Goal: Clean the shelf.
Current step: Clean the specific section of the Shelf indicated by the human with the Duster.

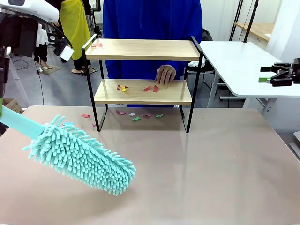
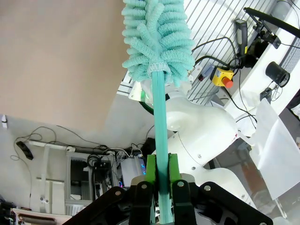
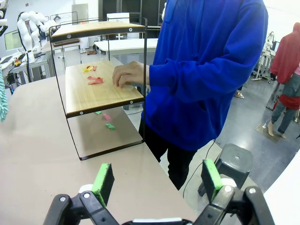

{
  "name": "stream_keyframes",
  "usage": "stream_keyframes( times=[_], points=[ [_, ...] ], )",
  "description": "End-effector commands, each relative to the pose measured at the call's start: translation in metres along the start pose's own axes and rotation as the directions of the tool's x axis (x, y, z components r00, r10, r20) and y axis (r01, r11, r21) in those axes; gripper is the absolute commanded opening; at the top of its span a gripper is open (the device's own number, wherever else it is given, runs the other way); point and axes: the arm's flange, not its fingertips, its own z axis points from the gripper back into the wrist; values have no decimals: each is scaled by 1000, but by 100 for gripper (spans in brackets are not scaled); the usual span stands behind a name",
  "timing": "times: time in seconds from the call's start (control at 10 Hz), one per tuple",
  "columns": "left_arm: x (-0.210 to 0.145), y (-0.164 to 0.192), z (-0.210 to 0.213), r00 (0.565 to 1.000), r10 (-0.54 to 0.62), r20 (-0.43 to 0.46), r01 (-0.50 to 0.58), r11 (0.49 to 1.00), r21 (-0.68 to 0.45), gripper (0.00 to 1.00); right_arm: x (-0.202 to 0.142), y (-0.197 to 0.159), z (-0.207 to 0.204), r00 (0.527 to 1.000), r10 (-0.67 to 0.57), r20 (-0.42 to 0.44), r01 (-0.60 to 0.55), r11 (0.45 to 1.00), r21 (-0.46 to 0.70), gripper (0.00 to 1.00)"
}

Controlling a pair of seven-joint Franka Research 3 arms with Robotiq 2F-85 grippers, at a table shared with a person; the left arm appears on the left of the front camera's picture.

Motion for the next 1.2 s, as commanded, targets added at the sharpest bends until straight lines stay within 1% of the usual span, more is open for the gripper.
stream_keyframes(
  times=[0.0, 0.2, 0.3, 0.4, 0.6, 0.7, 0.8, 0.9, 1.0, 1.1],
  points=[
    [-4, -2, 0, 1000, 3, 0, -3, 1000, -6, 13, 3, 1, -1, 1000, 4, 2, -4, 1000, 1, 100],
    [0, 0, 0, 1000, 0, 0, 0, 1000, 0, 13, 3, 1, -1, 1000, 4, 2, -4, 1000, 1, 100],
    [7, 1, 2, 995, 50, 87, -47, 998, -44, 13, 3, 1, -1, 1000, 4, 2, -4, 1000, 1, 100],
    [15, 2, -1, 985, 68, 161, -56, 995, -83, 13, 3, 1, -1, 1000, 4, 2, -4, 1000, 1, 100],
    [37, -9, -9, 943, 100, 318, -56, 988, -144, 13, 3, 1, -1, 1000, 4, 2, -4, 1000, 1, 100],
    [50, -16, -10, 910, 159, 382, -96, 979, -179, 13, 3, 1, -1, 1000, 4, 2, -4, 1000, 1, 100],
    [63, -25, -10, 873, 190, 450, -105, 973, -206, 13, 3, 1, -1, 1000, 4, 2, -4, 1000, 1, 100],
    [74, -32, -7, 814, 268, 516, -161, 957, -243, 13, 3, 1, -1, 1000, 4, 2, -4, 1000, 1, 100],
    [85, -37, -2, 751, 358, 555, -245, 932, -268, 13, 3, 1, -1, 1000, 4, 2, -4, 1000, 1, 100],
    [97, -42, 3, 678, 451, 581, -343, 893, -293, 13, 3, 1, -1, 1000, 4, 2, -4, 1000, 1, 100]
  ],
)
